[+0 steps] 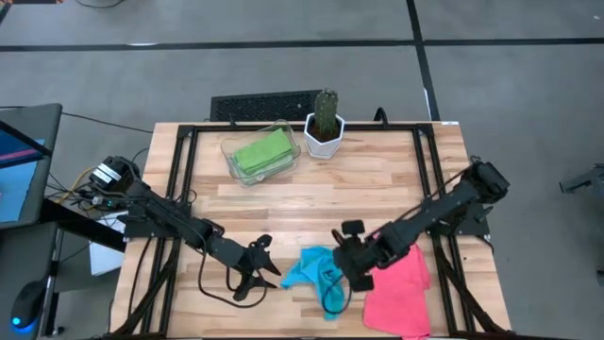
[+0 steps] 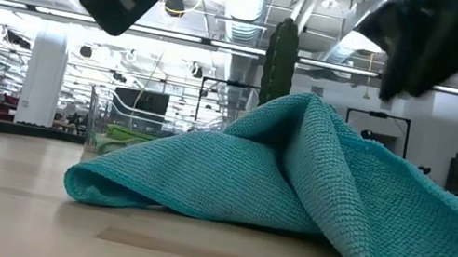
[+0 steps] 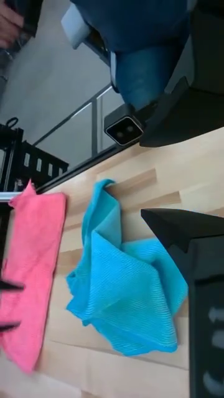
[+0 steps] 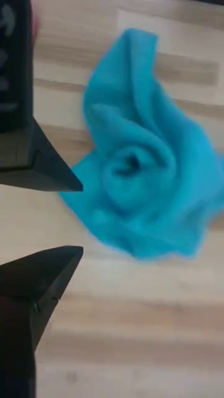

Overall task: Fold microfiber towels
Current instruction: Fold the blue microfiber towel

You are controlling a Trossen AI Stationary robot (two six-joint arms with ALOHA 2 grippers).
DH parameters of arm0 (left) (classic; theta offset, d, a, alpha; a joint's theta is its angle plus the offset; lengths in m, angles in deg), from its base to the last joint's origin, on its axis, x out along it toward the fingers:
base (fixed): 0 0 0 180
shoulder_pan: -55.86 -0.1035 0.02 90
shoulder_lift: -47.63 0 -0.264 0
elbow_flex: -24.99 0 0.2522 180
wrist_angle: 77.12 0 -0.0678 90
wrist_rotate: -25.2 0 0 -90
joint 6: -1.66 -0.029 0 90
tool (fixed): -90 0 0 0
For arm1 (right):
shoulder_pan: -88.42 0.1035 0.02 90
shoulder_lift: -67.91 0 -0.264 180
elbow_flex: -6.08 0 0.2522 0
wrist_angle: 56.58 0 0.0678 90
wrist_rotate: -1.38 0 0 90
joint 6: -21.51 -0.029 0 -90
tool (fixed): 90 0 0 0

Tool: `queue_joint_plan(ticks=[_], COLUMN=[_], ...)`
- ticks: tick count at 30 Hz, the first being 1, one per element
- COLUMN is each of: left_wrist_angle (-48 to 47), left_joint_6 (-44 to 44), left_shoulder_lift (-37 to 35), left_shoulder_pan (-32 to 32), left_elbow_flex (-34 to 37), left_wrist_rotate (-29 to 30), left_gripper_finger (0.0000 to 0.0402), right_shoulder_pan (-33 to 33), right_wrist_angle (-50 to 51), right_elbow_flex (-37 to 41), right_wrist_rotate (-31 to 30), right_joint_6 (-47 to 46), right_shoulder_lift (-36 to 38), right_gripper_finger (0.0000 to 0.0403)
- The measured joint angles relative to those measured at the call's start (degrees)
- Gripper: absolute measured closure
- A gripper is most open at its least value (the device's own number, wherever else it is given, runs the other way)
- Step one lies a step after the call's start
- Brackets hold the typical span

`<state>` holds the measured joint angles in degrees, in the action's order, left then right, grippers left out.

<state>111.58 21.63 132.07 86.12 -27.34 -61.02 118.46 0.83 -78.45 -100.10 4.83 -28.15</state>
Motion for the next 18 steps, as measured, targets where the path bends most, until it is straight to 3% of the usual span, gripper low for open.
queue_joint_plan(ticks=[6, 10, 18], left_wrist_angle=[0.9, 1.6, 1.9], left_joint_6=[0.2, 0.3, 2.1], left_shoulder_lift=[0.0, 0.0, 0.0], left_shoulder_pan=[0.3, 0.2, 0.2], left_elbow_flex=[0.0, 0.0, 0.0], left_wrist_rotate=[0.1, 1.1, 2.9], left_gripper_finger=[0.0237, 0.0237, 0.0237], right_shoulder_pan=[1.7, 1.0, -1.9], right_wrist_angle=[-6.5, -14.9, -21.2], right_elbow_flex=[6.3, 10.1, 14.3], right_wrist_rotate=[-0.6, -0.9, -1.8], right_joint_6=[-2.7, 1.2, 6.8], right_shoulder_lift=[-1.8, -2.9, -2.7], right_gripper_finger=[0.021, 0.0201, 0.0202])
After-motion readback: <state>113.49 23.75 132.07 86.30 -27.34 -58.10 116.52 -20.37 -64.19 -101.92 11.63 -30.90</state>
